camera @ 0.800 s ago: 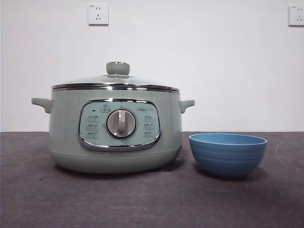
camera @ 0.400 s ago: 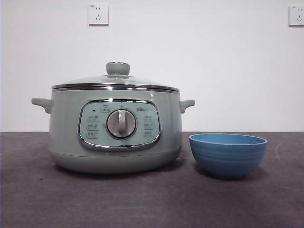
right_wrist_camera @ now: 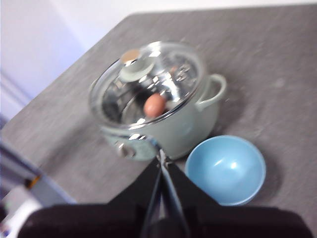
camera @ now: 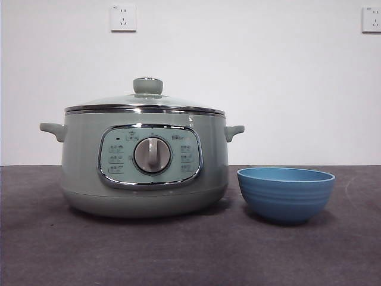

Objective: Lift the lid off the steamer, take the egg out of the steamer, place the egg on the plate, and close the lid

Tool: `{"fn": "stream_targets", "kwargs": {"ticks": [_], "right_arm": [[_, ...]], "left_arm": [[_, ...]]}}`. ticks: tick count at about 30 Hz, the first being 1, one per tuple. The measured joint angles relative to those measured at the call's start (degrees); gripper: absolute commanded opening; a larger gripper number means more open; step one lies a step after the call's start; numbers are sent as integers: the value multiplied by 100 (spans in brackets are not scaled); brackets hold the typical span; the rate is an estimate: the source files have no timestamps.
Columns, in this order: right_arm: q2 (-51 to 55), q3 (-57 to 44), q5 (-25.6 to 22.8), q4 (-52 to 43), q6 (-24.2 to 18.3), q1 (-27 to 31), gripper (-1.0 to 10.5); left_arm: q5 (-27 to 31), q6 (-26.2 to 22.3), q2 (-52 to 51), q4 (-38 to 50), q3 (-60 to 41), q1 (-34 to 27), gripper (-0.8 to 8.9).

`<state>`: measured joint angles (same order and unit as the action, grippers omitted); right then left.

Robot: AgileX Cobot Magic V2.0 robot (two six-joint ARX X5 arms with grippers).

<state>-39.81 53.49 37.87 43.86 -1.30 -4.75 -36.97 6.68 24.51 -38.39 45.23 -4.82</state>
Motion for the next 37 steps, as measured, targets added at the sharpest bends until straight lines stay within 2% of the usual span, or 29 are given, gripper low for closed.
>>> {"fn": "stream_targets", "kwargs": {"ticks": [5,10,11,12,14,16,17,19,25,30,37], "right_arm": [[-393,468,402,640,-326,-92,-11],[-444,474,422,717,-426,-129,7],[-446,474,422,717,-431,-129,10],[-446,474,422,717,-431,-129,30],[-446,474,422,717,-431,-129,180],[-446,474,422,717,-417,-129,359],[-448,474,422,717,-374,-129,437],[-448,474,422,719,-289,-129,486],[-448,474,422,734,-205,-129,486],[-452,474,413,734,-188,-129,485],[-560,474,411,734,-149,-129,485]], "left_arm": [[-507,-365,466,-675,483,0,-8],[-542,-476,702,-964,697,0,5],[-540,-476,723,-970,697,0,38],[-540,-474,737,-984,697,0,106],[-540,-470,765,-994,697,0,350],[-540,-442,767,-994,697,0,534],[-540,-409,767,-994,697,0,543],[-540,-380,767,-994,697,0,543],[-538,-363,859,-933,697,37,543],[-525,-358,1213,-522,704,195,543],[-466,-339,2057,35,955,708,543]]}}
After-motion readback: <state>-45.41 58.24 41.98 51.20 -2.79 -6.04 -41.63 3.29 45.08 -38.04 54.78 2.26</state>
